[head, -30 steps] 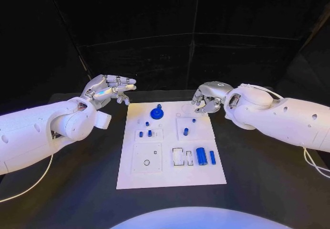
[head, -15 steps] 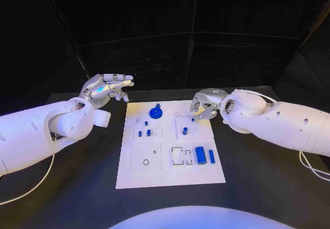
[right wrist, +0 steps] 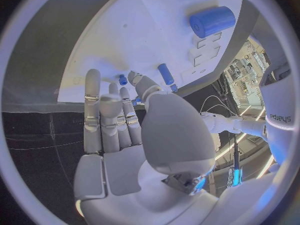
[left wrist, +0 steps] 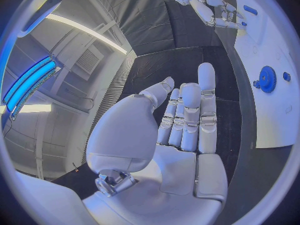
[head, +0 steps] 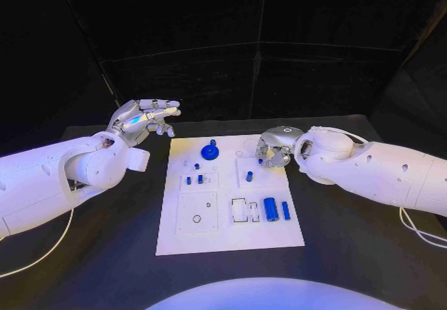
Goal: Assemble the parts on the task board
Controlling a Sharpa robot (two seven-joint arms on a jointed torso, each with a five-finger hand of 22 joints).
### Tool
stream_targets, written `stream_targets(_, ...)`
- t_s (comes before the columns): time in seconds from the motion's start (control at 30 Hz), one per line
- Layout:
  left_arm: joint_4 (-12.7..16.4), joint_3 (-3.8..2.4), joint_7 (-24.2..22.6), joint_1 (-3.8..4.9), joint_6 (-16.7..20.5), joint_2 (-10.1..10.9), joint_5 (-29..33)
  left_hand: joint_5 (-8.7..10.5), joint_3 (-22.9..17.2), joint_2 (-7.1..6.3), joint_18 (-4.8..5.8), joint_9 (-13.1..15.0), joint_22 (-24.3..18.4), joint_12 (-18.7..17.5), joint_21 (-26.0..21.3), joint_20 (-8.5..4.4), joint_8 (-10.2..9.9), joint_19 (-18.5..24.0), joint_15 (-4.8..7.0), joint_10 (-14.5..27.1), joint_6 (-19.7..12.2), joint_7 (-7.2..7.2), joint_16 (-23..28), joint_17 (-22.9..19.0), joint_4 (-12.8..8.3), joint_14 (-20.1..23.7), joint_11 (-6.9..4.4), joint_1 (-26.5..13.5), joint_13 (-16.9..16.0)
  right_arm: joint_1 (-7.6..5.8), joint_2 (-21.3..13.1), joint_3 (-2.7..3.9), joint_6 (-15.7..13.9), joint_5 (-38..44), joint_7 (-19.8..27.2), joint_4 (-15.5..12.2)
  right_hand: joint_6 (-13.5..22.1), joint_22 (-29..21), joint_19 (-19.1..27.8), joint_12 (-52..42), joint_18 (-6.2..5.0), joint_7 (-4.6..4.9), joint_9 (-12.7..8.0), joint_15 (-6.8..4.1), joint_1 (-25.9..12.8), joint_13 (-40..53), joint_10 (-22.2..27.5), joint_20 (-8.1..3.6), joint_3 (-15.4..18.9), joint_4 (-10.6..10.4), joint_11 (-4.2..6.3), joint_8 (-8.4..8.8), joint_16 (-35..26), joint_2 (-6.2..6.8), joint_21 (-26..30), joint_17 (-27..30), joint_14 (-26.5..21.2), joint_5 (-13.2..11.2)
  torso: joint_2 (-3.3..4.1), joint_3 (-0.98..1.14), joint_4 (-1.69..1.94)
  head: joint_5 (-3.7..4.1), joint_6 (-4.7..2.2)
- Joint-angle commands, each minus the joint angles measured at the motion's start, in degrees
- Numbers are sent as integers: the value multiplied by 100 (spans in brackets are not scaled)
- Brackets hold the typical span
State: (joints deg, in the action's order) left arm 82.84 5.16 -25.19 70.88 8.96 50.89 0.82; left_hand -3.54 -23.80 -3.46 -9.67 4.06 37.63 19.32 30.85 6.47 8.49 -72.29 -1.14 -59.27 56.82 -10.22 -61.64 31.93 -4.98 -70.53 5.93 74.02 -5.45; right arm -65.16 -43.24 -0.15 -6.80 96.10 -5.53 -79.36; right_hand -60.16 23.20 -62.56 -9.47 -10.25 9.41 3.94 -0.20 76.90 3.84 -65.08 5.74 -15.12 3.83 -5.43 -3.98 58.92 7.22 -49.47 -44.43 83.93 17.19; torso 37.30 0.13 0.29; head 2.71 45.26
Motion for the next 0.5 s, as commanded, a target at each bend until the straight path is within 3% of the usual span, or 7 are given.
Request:
stream_targets(0.03, 3, -2, -107, 5, 59, -7, 41, -1, 33, -13, -71, -12, -12, 31, -41, 9, 17, 30, 2, 47, -1, -20, 15, 8, -2, 44, 24, -52, -1, -4, 18, 3, 84, 49, -1, 24, -39, 30, 26, -11, -26, -2, 6, 25, 52, 4, 12, -2, -75, 8, 17, -19, 84, -64, -64, -74, 130, 10, -3, -3, 7, 23, 3)
stream_targets(0.5, -27, -2, -175, 5, 229, -24, 41, -10, 47, -18, -69, -20, -24, 43, -55, 19, 5, 30, -12, 114, -63, -45, -6, 9, -10, 61, 46, -42, 8, 38, 112, 3, 159, 50, 7, 119, -194, 269, 115, -45, -31, -34, 15, -10, 223, 2, -113, -31, -633, 159, 52, -53, 582, -274, -423, -496, 126, -393, -5, -3, 0, 43, 13)
